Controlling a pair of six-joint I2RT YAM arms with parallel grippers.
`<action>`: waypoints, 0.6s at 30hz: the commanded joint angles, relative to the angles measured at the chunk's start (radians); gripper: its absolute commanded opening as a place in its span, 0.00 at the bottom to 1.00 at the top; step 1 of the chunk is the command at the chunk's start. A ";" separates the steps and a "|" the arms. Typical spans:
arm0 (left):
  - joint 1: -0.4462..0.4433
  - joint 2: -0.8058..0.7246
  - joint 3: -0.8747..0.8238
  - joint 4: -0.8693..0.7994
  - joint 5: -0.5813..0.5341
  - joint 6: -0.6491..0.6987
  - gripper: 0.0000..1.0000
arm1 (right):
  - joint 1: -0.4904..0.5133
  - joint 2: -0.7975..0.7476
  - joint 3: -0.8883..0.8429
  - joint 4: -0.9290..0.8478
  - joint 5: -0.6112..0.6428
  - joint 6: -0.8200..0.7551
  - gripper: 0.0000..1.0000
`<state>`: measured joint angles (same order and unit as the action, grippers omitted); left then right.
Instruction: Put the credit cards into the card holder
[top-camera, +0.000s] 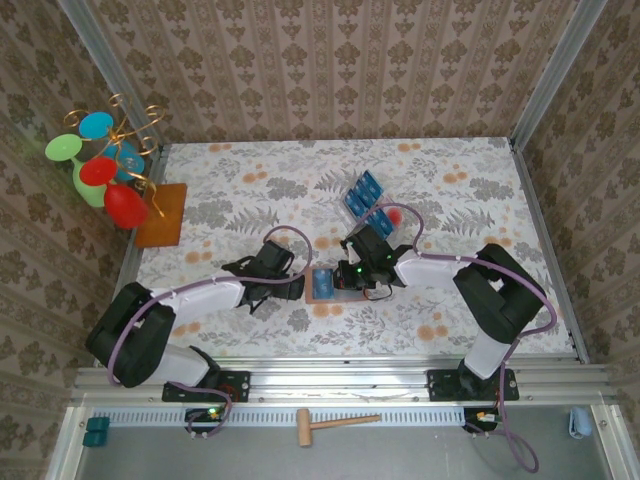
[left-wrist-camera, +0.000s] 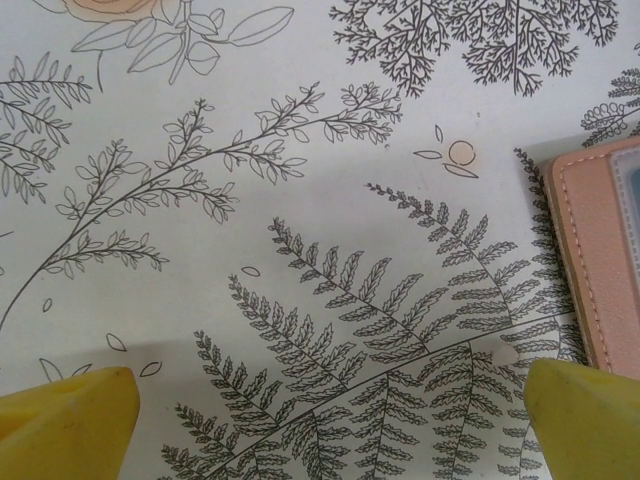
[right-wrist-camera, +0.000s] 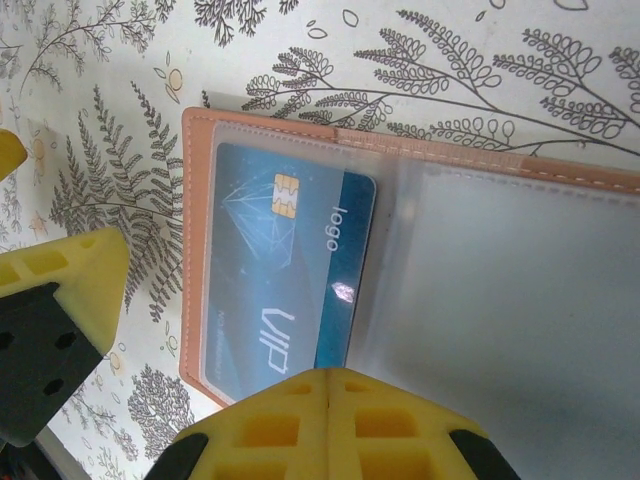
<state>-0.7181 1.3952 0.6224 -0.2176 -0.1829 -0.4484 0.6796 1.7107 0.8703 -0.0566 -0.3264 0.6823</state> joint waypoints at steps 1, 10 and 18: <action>0.005 0.022 0.014 -0.022 0.006 0.012 1.00 | 0.007 0.023 0.030 -0.026 0.020 -0.015 0.00; 0.002 0.069 0.019 0.009 0.030 0.020 1.00 | 0.017 0.054 0.045 -0.023 0.006 -0.013 0.00; -0.007 0.098 0.025 0.023 0.034 0.022 1.00 | 0.026 0.039 0.029 -0.028 0.004 -0.010 0.00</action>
<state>-0.7193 1.4555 0.6319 -0.2150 -0.1726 -0.4416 0.6952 1.7496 0.8894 -0.0616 -0.3244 0.6823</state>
